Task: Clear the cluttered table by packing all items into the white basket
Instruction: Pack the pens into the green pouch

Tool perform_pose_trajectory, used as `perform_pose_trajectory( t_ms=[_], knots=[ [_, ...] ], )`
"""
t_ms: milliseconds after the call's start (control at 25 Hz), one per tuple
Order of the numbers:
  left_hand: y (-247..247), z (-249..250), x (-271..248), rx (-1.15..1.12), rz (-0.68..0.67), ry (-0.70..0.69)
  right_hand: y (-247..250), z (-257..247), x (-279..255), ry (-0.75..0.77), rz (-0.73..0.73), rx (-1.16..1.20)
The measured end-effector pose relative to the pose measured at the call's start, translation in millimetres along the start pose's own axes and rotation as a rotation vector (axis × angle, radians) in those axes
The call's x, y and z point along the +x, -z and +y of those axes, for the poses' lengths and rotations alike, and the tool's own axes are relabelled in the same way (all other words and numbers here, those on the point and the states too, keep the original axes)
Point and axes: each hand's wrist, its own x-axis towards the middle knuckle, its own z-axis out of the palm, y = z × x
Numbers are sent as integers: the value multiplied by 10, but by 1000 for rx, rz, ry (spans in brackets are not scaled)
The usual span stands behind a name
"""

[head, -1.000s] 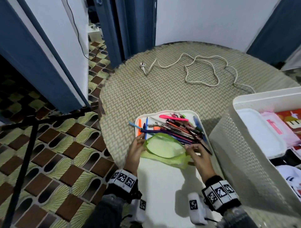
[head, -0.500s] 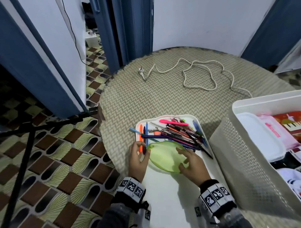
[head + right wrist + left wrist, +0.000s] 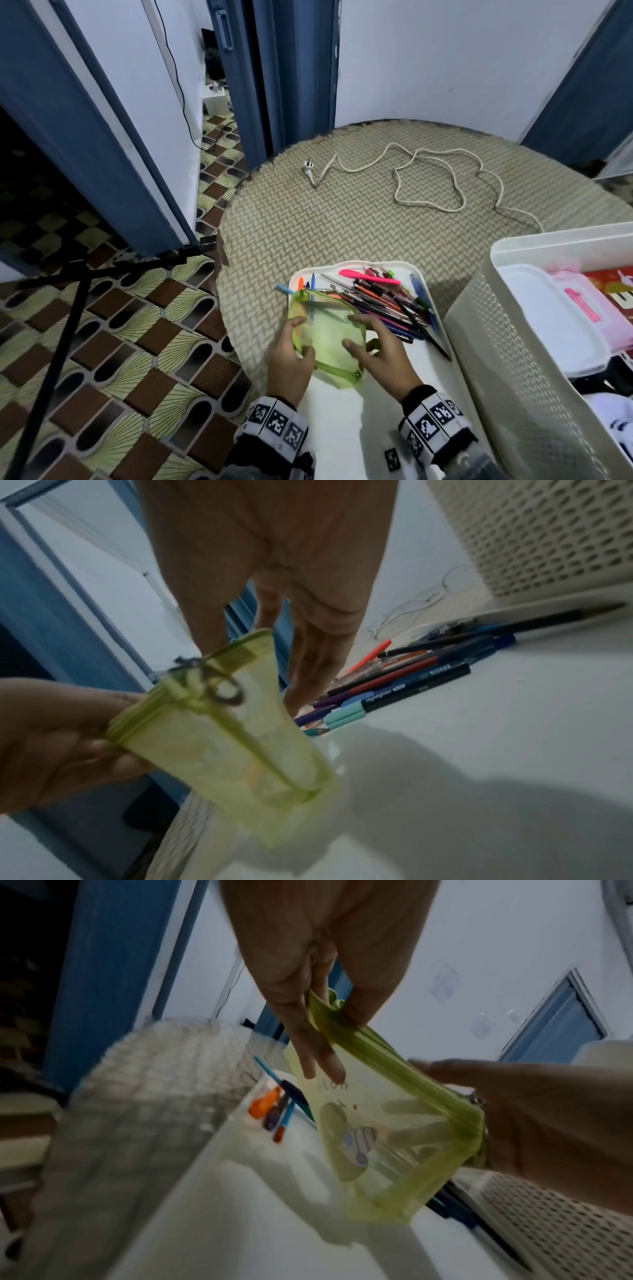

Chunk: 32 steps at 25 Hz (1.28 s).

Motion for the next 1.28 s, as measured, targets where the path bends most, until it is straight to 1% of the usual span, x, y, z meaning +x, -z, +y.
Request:
perform_pose_trajectory(
  t_ms=[40,80,120,200,240,320,440,480,520,600,720,840,1000,1040,1080,1160,1200,1240,1280],
  knots=[
    [64,15,33,37,19,-12,4,-30,34,-7,27,84],
    [131,37,72,79,40,-17,17,-27,109,-8,74,117],
    [204,69,105,117,54,-9,33,6,211,-4,129,103],
    [329,109,157,153,45,30,75,140,476,-11,208,-23],
    [387,127,168,142,37,53,91,208,613,-16,211,-122],
    [473,136,175,125,49,83,99,277,840,-9,152,-342],
    [546,97,178,146,57,100,76,321,1008,-11,4,-671],
    [562,72,183,156,55,100,67,345,1038,-27,-28,-742],
    [575,55,189,166,53,103,63,365,1062,-42,-39,-766],
    [590,12,194,177,52,107,73,393,1095,-49,-34,-689],
    [562,18,184,175,45,105,110,382,1083,-7,-16,-602],
    [507,73,211,181,37,89,140,292,1064,78,54,-465],
    [439,150,234,218,22,71,91,100,1160,176,94,-315],
    [431,164,235,222,22,71,55,77,1192,178,60,-288],
    [426,176,235,227,24,72,5,69,1227,182,-18,-300],
    [423,196,235,247,21,77,-127,88,1273,181,-238,-417],
    [420,198,231,252,17,82,-194,105,1265,177,-321,-487],
    [422,200,225,253,12,84,-249,134,1256,176,-364,-529],
    [425,201,217,252,6,86,-282,154,1239,163,-372,-538]
  ],
)
